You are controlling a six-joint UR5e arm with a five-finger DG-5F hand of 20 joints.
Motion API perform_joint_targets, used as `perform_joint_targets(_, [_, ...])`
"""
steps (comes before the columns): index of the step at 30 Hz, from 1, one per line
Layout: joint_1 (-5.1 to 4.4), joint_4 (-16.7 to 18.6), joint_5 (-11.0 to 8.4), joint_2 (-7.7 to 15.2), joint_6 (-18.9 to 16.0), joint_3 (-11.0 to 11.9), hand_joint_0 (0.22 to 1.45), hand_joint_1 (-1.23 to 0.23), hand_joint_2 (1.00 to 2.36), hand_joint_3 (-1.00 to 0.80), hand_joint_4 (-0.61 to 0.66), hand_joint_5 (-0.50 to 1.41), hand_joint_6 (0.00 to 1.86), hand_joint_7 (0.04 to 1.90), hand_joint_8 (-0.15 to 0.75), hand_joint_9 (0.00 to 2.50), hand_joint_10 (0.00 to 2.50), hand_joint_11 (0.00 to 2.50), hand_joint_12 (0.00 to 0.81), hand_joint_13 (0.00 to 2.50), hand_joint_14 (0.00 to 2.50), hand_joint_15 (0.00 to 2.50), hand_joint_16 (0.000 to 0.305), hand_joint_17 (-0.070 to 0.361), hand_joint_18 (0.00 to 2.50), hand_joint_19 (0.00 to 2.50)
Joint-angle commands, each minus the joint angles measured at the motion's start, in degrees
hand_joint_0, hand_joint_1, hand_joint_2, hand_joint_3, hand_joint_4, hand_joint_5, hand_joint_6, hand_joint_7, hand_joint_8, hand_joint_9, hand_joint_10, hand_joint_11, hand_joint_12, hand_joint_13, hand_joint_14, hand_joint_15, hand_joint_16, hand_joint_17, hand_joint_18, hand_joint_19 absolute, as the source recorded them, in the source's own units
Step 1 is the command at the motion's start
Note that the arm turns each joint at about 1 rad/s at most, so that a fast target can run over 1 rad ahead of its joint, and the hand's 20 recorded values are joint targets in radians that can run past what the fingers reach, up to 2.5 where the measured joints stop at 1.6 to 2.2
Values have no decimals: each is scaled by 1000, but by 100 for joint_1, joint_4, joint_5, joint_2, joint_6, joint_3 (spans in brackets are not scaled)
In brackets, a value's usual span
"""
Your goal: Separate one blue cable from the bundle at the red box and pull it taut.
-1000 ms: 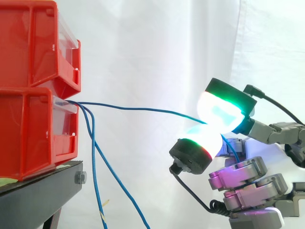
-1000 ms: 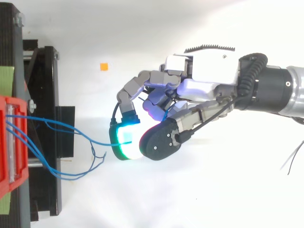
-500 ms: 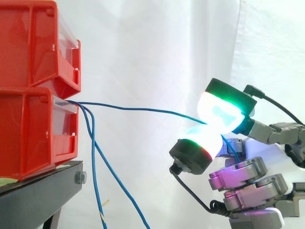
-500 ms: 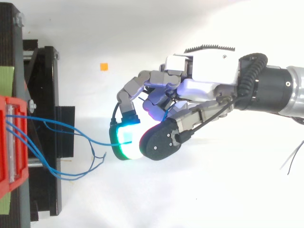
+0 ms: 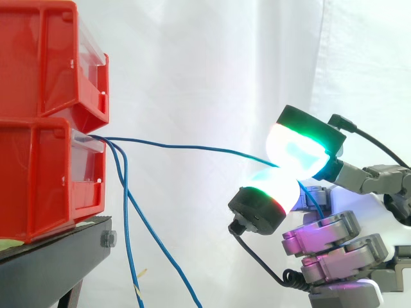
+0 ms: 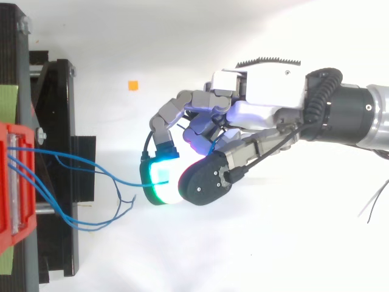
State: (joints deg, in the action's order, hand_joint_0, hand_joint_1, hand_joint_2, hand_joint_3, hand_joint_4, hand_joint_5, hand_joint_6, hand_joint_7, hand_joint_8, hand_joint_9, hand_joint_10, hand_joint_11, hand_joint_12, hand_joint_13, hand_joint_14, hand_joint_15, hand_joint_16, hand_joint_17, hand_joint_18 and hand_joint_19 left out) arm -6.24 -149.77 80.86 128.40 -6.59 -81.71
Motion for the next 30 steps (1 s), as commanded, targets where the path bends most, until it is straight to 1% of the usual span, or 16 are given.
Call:
perform_joint_targets(1, [0,0,0,1,0,-3,821,-796,1011,-341,-211,-185,954,1184,303,876,2500,1704,361,1041,2261,1310,43,96,1186,1198])
perform_joint_targets(14, [-9,0,0,1,0,-3,821,-797,1011,-339,-212,-185,953,1193,308,876,2500,1676,361,1042,2258,1314,43,96,1185,1193])
perform_joint_targets(18, [0,0,0,1,0,14,821,-797,1011,-338,-213,-185,953,1192,304,877,2500,1716,361,1043,2258,1313,43,96,1184,1200])
perform_joint_targets(22, [0,0,0,1,0,-3,821,-797,1011,-339,-213,-185,953,1196,309,877,2500,1681,361,1043,2257,1313,43,96,1182,1200])
perform_joint_targets(23, [0,0,0,1,0,14,821,-798,1011,-340,-213,-185,953,1196,304,877,2500,1716,362,1043,2257,1322,43,96,1183,1201])
perform_joint_targets(24, [0,0,0,-8,0,-3,822,-797,1011,-342,-215,-185,953,1190,309,878,2500,1685,362,1043,2258,1321,43,97,1182,1200])
perform_joint_targets(26, [0,0,0,1,0,-3,821,-798,1011,-339,-214,-185,953,1193,305,878,2500,1716,361,1044,2258,1315,43,96,1183,1201])
perform_joint_targets(29, [0,0,0,1,0,14,821,-798,1011,-340,-214,-185,953,1194,309,878,2500,1684,361,1044,2258,1315,42,95,1182,1199])
perform_joint_targets(30, [0,0,0,1,0,14,822,-798,1012,-343,-212,-185,953,1193,303,877,2500,1715,361,1042,2261,1312,43,97,1183,1192])
